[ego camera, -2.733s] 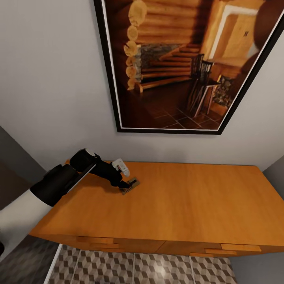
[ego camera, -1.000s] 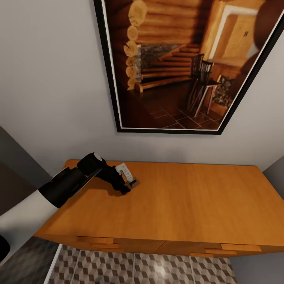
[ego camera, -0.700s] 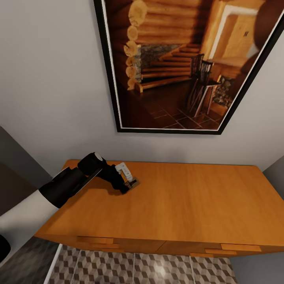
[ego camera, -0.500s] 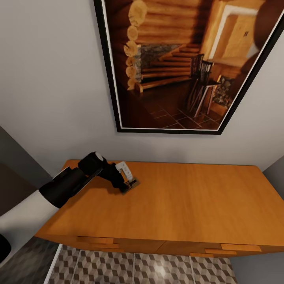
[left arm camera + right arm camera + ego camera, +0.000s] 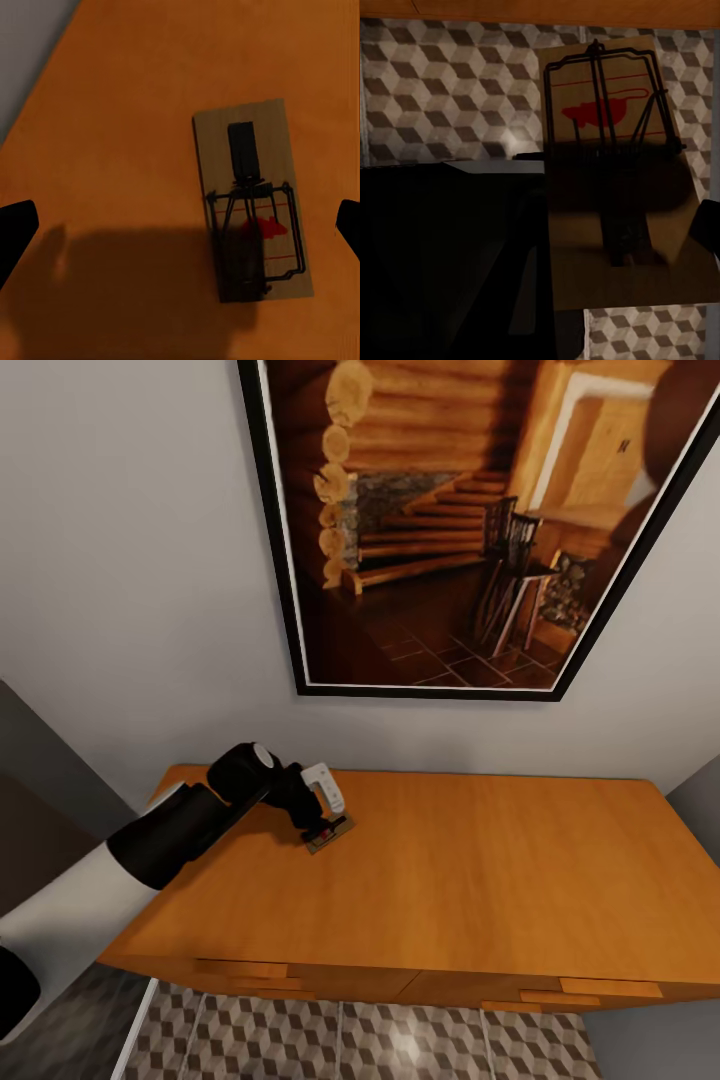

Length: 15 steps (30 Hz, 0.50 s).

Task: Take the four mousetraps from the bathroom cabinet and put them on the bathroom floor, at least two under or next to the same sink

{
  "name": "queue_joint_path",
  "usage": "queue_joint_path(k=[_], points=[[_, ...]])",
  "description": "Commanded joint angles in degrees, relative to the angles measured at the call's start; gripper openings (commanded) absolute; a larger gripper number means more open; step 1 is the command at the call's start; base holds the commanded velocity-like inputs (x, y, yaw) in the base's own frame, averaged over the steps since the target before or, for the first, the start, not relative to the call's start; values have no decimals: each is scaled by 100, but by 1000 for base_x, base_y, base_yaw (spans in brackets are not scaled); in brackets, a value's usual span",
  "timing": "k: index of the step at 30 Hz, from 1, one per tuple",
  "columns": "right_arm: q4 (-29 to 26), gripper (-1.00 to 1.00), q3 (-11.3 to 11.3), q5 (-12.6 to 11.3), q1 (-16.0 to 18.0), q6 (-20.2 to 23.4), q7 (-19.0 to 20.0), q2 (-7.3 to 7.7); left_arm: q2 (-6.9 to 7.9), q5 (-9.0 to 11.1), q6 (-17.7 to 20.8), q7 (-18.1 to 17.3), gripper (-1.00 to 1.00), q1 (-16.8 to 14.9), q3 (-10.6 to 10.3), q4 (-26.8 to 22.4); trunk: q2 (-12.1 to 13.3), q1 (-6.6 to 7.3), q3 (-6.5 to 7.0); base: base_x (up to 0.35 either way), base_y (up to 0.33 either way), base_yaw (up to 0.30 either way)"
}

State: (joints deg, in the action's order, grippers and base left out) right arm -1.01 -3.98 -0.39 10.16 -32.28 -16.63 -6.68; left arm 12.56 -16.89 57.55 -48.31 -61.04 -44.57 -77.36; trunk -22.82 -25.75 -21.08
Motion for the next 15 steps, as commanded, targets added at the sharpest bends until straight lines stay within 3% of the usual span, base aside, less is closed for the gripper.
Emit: queue_joint_path(k=[1, 15], points=[[4, -100, -42, -5, 4, -7, -42, -1, -8, -75, 11, -53, 100, -6, -8, -7, -10, -3, -10, 0, 0, 0], [4, -100, -42, -5, 4, -9, -42, -1, -24, -100, 11, -55, 100, -7, -28, 18, -10, -3, -10, 0, 0, 0]])
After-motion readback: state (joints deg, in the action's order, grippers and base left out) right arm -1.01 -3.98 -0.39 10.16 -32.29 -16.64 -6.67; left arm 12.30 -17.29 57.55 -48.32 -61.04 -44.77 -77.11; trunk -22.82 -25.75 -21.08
